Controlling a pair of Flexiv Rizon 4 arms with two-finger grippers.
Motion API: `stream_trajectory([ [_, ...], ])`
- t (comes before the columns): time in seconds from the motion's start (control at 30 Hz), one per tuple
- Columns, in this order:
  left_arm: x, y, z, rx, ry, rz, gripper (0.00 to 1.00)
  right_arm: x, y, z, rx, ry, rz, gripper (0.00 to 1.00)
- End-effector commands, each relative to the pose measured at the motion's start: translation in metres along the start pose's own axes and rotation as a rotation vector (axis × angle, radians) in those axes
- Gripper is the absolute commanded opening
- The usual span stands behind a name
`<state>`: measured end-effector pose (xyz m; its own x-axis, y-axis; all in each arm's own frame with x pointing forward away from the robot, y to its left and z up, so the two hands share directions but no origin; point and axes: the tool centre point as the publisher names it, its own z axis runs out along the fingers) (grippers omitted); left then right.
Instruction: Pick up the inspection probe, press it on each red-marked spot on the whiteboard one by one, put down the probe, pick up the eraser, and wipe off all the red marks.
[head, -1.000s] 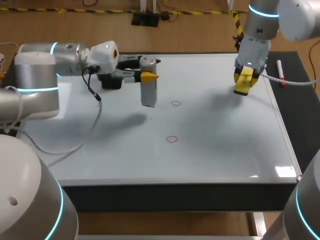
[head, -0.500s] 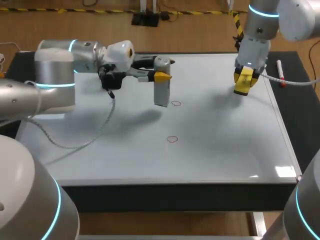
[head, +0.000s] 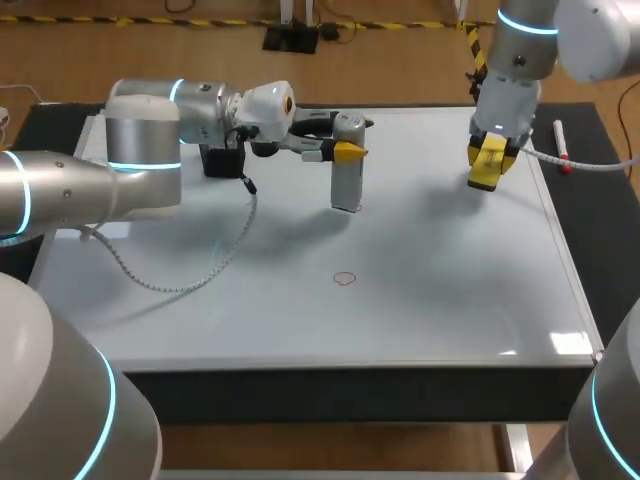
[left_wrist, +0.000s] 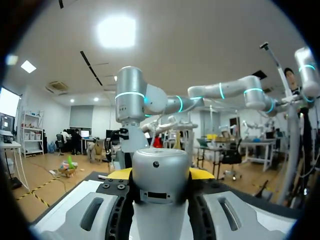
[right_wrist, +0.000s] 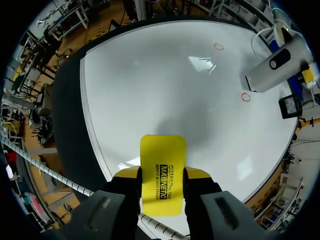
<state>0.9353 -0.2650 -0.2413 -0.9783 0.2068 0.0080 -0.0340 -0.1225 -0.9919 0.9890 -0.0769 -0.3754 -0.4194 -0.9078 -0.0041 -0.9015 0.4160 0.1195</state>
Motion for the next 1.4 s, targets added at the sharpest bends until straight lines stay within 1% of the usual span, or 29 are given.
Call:
stream_trajectory([
  [0.03,-0.003,0.005,0.009,0.004,-0.018,-0.002,0.00,0.000,-0.001,-0.001,0.001,0.005,-0.002,0.00],
  [0.3,-0.010,0.013,0.012,0.009,-0.043,0.000,0.00,0.000,-0.001,-0.001,0.001,0.005,-0.002,0.00],
  [0.63,-0.022,0.014,0.006,0.024,-0.096,0.014,0.00,0.000,-0.001,-0.001,0.001,0.005,-0.002,0.00],
  [0.87,-0.021,0.015,0.005,0.028,-0.101,0.010,0.00,0.000,-0.001,-0.001,0.001,0.005,-0.002,0.00],
  [1.0,-0.020,0.018,0.006,0.029,-0.092,0.006,0.00,0.000,-0.001,-0.001,0.001,0.005,-0.002,0.00],
  [1.4,-0.020,0.024,0.005,0.022,-0.102,-0.004,0.00,0.000,-0.001,-0.001,0.001,0.005,-0.002,0.00],
])
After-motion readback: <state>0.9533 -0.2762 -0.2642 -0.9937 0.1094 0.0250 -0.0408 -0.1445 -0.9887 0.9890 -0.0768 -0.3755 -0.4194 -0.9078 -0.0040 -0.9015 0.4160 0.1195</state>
